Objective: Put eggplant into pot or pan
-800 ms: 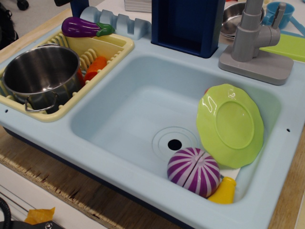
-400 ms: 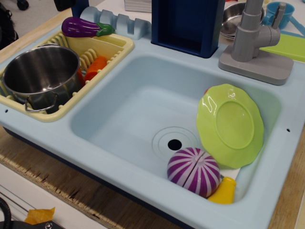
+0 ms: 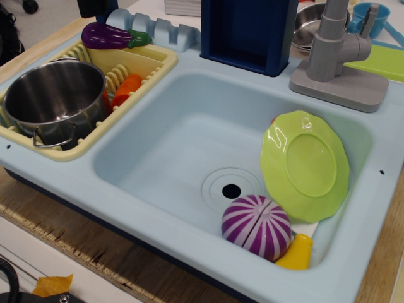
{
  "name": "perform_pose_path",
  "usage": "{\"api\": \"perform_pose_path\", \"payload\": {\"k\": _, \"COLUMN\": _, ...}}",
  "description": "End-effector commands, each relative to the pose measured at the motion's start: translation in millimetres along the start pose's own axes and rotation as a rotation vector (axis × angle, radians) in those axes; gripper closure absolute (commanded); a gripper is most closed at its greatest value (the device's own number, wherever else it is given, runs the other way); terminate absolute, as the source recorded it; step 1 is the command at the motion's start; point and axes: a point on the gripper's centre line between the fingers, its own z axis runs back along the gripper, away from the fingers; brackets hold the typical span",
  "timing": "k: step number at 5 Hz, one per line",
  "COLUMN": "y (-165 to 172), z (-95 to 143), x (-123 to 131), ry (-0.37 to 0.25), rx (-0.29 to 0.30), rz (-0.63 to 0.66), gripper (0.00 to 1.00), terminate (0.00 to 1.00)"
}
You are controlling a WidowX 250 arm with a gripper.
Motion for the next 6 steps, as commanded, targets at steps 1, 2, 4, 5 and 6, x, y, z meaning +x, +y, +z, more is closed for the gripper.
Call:
{"api": "perform_pose_path", "payload": {"k": 1, "y": 3, "z": -2, "x": -4, "ry": -0.047, "rx": 0.026, "rz": -0.018, "gripper": 0.0, "terminate": 0.0}}
{"api": "perform_pose_path", "payload": {"k": 2, "y": 3, "z": -11, "x": -7, "ry": -0.111, "rx": 0.074, "rz": -0.03, "gripper": 0.0, "terminate": 0.0}}
{"api": "perform_pose_path", "payload": {"k": 4, "y": 9, "z": -17, "x": -1, "ry": -0.194, "rx": 0.22, "rz": -0.116, "gripper": 0.0, "terminate": 0.0}}
{"api": "perform_pose_path", "payload": {"k": 5, "y": 15, "z": -17, "x": 8, "ry": -0.186, "rx": 0.223, "rz": -0.133, "gripper": 0.0, "terminate": 0.0}}
{"api": "perform_pose_path", "payload": {"k": 6, "y": 20, "z": -22, "x": 13, "ry": -0.187, "rx": 0.189, "rz": -0.133, "gripper": 0.0, "terminate": 0.0}}
